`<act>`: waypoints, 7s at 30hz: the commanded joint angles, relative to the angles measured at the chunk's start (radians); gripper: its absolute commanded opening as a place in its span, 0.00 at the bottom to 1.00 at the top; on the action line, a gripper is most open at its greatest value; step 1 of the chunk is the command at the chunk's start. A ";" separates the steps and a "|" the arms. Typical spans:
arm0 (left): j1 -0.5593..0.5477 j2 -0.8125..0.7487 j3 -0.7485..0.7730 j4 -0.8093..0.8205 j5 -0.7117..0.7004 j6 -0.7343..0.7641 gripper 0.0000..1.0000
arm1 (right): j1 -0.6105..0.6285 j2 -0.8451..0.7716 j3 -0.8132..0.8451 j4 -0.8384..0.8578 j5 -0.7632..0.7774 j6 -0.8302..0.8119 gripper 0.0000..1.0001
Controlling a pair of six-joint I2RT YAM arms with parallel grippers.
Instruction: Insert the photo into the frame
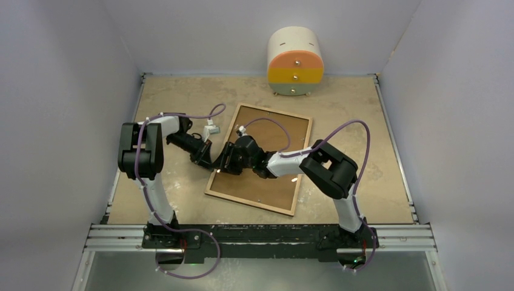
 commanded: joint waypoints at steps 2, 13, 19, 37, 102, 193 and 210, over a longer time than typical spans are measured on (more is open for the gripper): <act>-0.012 -0.006 -0.030 0.027 -0.035 0.062 0.00 | 0.025 0.047 0.036 -0.012 0.043 0.038 0.54; -0.012 -0.008 -0.021 0.019 -0.042 0.069 0.00 | 0.038 -0.030 -0.031 -0.062 0.059 0.017 0.55; -0.011 -0.011 -0.024 0.017 -0.041 0.071 0.00 | 0.045 -0.044 -0.031 -0.077 0.046 0.015 0.56; -0.011 -0.016 -0.028 0.003 -0.036 0.086 0.00 | 0.044 0.029 0.008 -0.028 0.154 -0.034 0.50; -0.044 0.216 0.274 0.091 0.065 -0.128 0.12 | -0.338 0.274 0.460 -0.157 -0.053 -0.248 0.56; 0.020 0.126 0.290 -0.063 0.066 0.009 0.06 | -0.594 -0.206 0.062 -0.226 0.092 -0.337 0.79; -0.087 -0.014 -0.032 0.115 -0.007 -0.035 0.07 | -0.626 -0.514 -0.319 -0.457 0.332 -0.418 0.97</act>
